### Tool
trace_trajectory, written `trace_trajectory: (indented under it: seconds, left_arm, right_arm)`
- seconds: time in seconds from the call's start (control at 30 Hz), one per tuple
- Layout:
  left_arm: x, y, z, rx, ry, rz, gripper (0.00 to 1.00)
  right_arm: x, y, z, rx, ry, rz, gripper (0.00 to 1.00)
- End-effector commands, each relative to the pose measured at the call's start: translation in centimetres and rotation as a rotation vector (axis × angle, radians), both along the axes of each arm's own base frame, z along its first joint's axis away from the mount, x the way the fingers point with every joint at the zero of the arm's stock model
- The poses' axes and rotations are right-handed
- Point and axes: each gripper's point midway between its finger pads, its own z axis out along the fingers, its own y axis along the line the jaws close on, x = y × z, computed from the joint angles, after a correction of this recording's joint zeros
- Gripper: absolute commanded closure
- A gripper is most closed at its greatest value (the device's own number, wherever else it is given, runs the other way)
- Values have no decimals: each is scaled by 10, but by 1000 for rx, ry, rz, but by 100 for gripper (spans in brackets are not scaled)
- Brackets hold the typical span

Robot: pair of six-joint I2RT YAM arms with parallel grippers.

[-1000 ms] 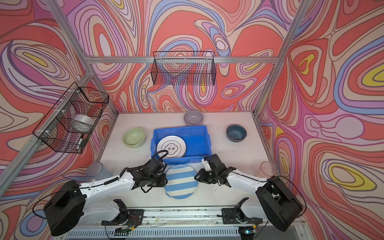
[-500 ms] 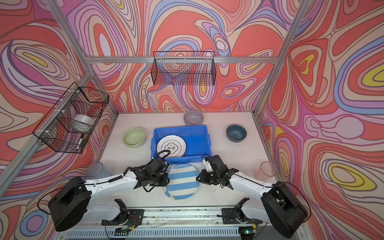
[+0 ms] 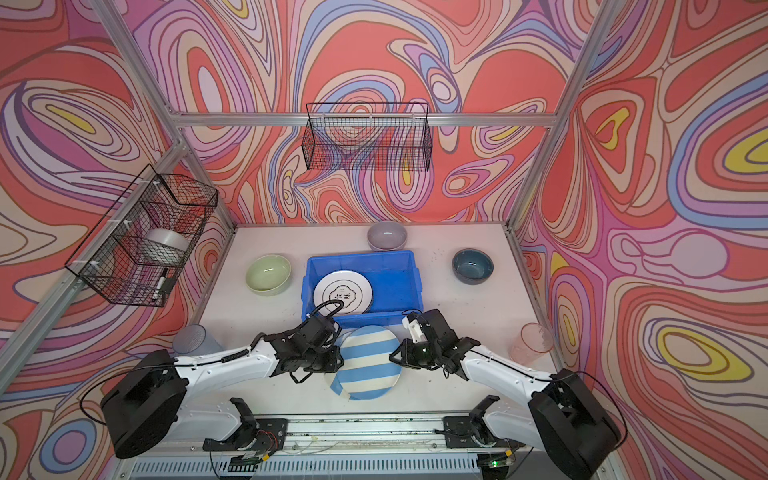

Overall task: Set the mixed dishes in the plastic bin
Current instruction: 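Pinch the blue-striped plate's edges with both grippers, then lift the blue-striped plate with both grippers and carry it over the bin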

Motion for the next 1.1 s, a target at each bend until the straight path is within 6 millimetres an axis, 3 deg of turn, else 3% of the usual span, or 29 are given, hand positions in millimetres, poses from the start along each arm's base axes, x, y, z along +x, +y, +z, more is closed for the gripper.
trace_trajectory:
  seconds: [0.0, 0.17, 0.4, 0.6, 0.83, 1.07]
  left_arm:
    - [-1, -12, 9, -39, 9, -18, 73]
    - [-1, -3, 20, -5, -18, -24, 68]
    - [-6, 13, 42, 50, -29, -19, 61]
    - [-5, 33, 75, 39, -106, 19, 54]
    - [11, 77, 94, 59, -122, 130, 52]
    - [38, 98, 118, 43, -173, 209, 53]
  right_arm:
    - [2, 2, 9, -15, -23, 24, 89]
    - [1, 0, 14, -34, -41, 41, 98]
    - [-1, 2, 19, -19, -36, 58, 100]
    - [-10, 7, 29, 28, -23, 102, 100]
    - [-22, 24, 67, 184, -46, 203, 100]
    - [-6, 32, 109, 217, -149, 205, 100]
